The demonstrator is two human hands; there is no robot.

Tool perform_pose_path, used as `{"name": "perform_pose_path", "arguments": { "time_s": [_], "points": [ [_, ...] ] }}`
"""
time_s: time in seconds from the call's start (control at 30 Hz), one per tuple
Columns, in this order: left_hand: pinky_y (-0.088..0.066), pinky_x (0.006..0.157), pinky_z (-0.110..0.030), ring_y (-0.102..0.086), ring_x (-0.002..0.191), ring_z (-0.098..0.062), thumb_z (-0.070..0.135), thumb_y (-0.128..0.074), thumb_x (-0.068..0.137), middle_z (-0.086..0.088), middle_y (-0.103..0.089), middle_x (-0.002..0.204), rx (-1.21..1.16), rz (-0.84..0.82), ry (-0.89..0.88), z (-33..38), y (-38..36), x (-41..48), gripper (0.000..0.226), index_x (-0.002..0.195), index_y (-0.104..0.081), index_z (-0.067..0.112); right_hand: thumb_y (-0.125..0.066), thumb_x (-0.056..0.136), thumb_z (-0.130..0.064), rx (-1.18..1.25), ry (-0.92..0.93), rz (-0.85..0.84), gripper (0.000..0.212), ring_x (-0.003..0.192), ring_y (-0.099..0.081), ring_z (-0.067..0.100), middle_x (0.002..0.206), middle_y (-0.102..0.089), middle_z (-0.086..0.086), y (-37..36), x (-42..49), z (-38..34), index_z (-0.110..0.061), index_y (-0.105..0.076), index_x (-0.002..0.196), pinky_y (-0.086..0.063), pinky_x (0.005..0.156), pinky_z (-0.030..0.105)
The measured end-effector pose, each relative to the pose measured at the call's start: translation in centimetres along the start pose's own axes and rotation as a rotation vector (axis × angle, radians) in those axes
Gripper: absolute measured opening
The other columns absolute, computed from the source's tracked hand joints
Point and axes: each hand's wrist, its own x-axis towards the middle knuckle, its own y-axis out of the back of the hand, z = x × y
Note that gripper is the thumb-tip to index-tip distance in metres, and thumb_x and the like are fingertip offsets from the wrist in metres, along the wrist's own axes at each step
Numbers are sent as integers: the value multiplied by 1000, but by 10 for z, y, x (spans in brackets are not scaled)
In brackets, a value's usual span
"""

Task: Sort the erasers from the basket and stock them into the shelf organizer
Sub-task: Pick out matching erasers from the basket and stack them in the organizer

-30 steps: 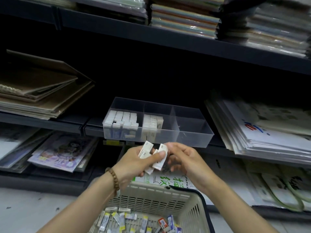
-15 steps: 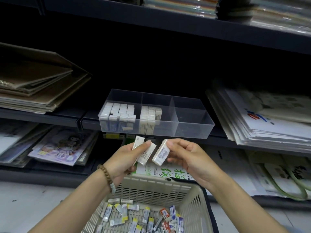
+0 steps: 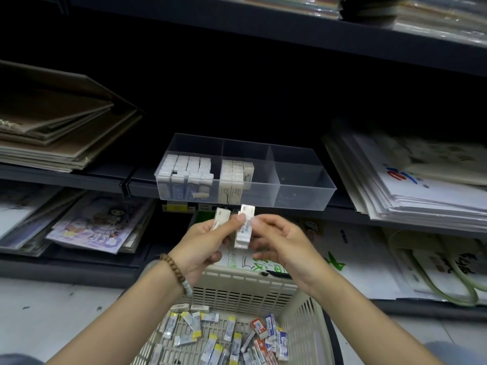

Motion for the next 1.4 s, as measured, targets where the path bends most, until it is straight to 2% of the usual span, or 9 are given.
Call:
{"name": "perform_pose_path", "arguments": {
  "time_s": [0.13, 0.27, 0.43, 0.63, 0.77, 0.87, 1.0, 1.13, 1.4],
  "points": [
    [-25, 33, -11, -35, 42, -1, 50, -79, 50, 10, -51, 55, -152, 27, -12, 2, -2, 0, 45, 81, -69, 19, -72, 71, -39, -48, -38, -27, 43, 84, -70, 16, 93, -73, 4, -5, -2, 3, -9, -68, 103, -56, 68, 23],
    [-24, 35, -12, -34, 49, -2, 49, -80, 50, 7, -54, 65, -111, 33, -53, 5, 2, 0, 66, 104, -71, 11, -69, 69, -33, 177, -7, 16, 41, 84, -70, 15, 95, -74, 5, 0, 2, 0, -11, -69, 103, -55, 67, 20],
    [-26, 34, -10, -39, 46, -1, 52, -78, 52, 1, -71, 107, -137, -14, -64, 12, 6, -2, 56, 96, -75, 17, -68, 69, -31, 181, 52, 32, 41, 87, -70, 14, 100, -74, 5, 8, 6, -7, -14, -69, 106, -55, 71, 19],
    [-28, 34, -10, -39, 46, 0, 47, -80, 52, -6, -68, 112, -150, -31, -93, 16, 4, -2, 48, 92, -76, 20, -69, 71, -21, 363, 18, 44, 37, 94, -70, 15, 103, -73, 8, 10, 9, -15, -5, -69, 105, -55, 71, 16],
    [-29, 35, -10, -38, 47, -1, 46, -79, 55, 3, -61, 91, -138, -24, -110, 28, 6, -1, 46, 94, -76, 21, -68, 72, -14, 418, -41, -16, 27, 92, -70, 16, 102, -73, 11, 14, 15, -31, -4, -72, 97, -57, 73, 19],
    [-31, 35, -9, -40, 52, -1, 48, -71, 61, 8, -72, 102, -137, -12, -136, 44, 13, 2, 51, 102, -71, 18, -64, 80, -13, 234, 77, 7, 26, 92, -70, 13, 103, -72, 8, 24, 29, -62, -5, -69, 104, -56, 75, 17],
    [-30, 33, -10, -43, 49, -1, 44, -68, 64, 6, -73, 102, -192, 45, -169, 58, 36, 7, 50, 104, -68, 16, -63, 87, -9, -336, 287, 118, 30, 89, -68, 14, 109, -68, 16, 41, 55, -115, 2, -61, 116, -55, 75, 15],
    [-29, 31, -10, -44, 43, 0, 45, -71, 58, 3, -73, 102, -269, 53, -194, 62, 51, 11, 52, 102, -69, 16, -67, 85, -11, -754, 171, 24, 33, 92, -69, 24, 107, -68, 20, 37, 76, -128, 0, -61, 116, -58, 77, 24],
    [-29, 31, -10, -47, 43, 0, 49, -75, 50, 2, -73, 101, -299, 37, -177, 60, 50, 13, 60, 100, -70, 16, -65, 86, -6, -862, 46, 82, 30, 70, -65, 18, 106, -66, 24, 2, 98, -107, 6, -58, 113, -57, 67, 21]
  ]
}}
